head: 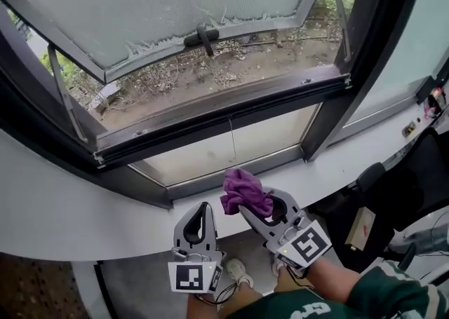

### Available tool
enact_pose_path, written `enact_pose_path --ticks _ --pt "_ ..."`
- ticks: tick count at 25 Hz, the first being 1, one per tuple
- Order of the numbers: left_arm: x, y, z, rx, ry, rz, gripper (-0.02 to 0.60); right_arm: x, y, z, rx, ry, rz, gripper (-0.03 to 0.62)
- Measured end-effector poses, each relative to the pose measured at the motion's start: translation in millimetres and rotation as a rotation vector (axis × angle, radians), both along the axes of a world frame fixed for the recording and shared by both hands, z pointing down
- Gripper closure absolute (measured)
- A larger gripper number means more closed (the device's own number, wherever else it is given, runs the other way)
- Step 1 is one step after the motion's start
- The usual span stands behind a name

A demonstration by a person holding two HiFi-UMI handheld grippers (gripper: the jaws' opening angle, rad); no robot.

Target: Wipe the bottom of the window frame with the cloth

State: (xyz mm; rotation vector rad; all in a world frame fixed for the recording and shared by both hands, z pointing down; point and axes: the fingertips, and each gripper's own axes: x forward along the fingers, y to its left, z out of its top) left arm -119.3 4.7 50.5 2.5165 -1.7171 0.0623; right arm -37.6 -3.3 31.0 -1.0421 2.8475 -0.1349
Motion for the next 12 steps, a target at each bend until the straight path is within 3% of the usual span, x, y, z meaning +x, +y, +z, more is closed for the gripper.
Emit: enact_pose_path --ticks 8,12 --pt "10 8 -59 0.089 -0.09 -0.023 0.575 9 2 -58 0.074 -0.001 0.022 0.447" --pt "13 18 -85 0.132 -0.098 -0.026 0.575 13 11 -86 0.145 0.007 0.023 0.445"
